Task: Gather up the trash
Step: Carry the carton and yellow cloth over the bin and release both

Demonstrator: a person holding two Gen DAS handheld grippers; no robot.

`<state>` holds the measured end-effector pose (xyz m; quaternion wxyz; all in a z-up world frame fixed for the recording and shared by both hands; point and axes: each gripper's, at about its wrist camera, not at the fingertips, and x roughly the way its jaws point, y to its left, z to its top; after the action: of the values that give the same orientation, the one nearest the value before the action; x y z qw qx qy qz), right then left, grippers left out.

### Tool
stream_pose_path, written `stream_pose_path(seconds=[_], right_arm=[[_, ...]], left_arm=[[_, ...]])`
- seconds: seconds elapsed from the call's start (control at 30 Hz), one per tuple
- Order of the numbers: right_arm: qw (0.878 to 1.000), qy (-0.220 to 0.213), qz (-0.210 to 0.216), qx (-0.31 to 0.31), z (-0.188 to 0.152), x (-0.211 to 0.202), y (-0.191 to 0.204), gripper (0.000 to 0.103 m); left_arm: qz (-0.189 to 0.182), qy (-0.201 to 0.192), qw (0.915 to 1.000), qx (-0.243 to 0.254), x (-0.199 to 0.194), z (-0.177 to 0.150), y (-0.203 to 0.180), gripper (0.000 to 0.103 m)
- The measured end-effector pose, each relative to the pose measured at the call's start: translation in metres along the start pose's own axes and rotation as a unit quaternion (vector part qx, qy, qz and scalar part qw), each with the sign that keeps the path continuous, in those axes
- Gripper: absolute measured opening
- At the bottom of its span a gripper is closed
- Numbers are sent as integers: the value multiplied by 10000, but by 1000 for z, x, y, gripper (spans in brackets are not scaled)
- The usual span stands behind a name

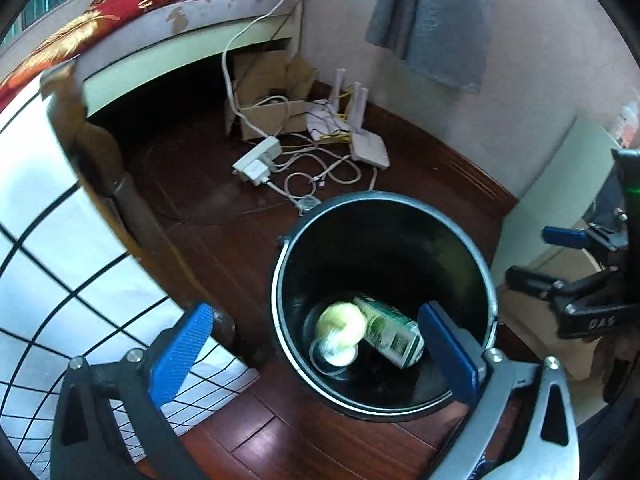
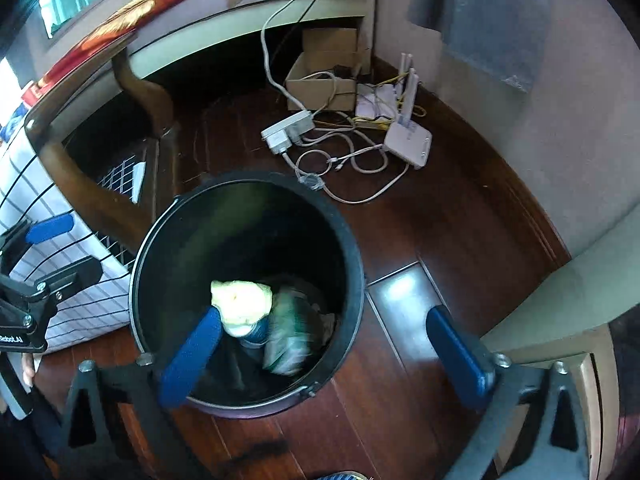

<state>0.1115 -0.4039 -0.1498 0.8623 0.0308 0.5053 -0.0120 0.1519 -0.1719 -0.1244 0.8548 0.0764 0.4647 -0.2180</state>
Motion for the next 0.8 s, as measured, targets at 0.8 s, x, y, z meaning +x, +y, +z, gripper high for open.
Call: stream_pose_path(seconds=[0.8], right_arm=[[9991,-363,10,-210,14,-22,22,103]], left_arm=[[194,-389,9990,29,-28,8,4,103]])
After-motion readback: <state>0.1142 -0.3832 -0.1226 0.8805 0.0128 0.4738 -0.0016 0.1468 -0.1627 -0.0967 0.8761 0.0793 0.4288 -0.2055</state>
